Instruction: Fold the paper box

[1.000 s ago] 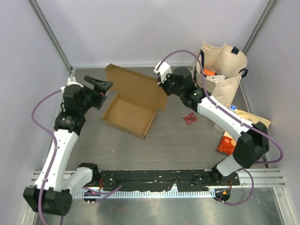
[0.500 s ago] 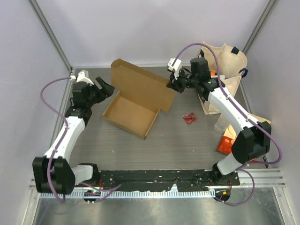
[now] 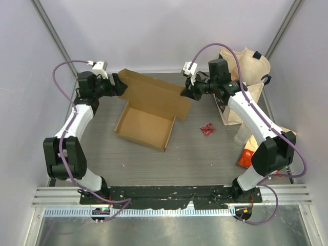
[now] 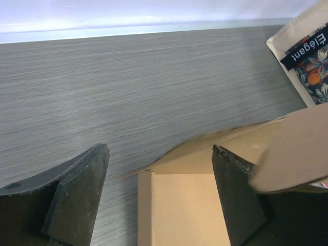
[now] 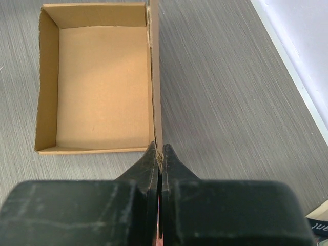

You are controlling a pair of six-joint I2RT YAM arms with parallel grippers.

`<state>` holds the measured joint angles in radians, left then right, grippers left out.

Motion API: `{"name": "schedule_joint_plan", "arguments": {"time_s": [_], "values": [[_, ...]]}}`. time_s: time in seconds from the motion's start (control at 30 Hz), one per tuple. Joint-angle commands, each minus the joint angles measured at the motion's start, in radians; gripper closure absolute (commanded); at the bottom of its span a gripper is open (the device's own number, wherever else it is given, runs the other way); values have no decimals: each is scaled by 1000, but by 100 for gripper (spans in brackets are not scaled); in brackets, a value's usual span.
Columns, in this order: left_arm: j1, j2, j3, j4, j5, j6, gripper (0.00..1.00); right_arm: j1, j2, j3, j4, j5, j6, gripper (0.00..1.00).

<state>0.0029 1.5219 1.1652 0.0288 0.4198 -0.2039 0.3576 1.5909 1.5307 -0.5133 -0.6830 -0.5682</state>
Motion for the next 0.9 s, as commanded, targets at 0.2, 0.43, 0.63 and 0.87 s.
{"name": "schedule_joint_plan", "arguments": {"time_s": [0.2, 0.43, 0.63, 0.87], "values": [[124, 164, 80, 230, 609, -80, 35, -8, 61, 97, -8, -78, -9, 99], [126, 163, 27, 359, 607, -164, 73, -9, 78, 129, -11, -55, -1, 98], [123, 37, -122, 384, 346, -251, 100, 4, 98, 149, 148, 452, 454, 41], [121, -143, -341, 481, 160, -309, 100, 7, -38, 71, -100, 953, 844, 23]]}}
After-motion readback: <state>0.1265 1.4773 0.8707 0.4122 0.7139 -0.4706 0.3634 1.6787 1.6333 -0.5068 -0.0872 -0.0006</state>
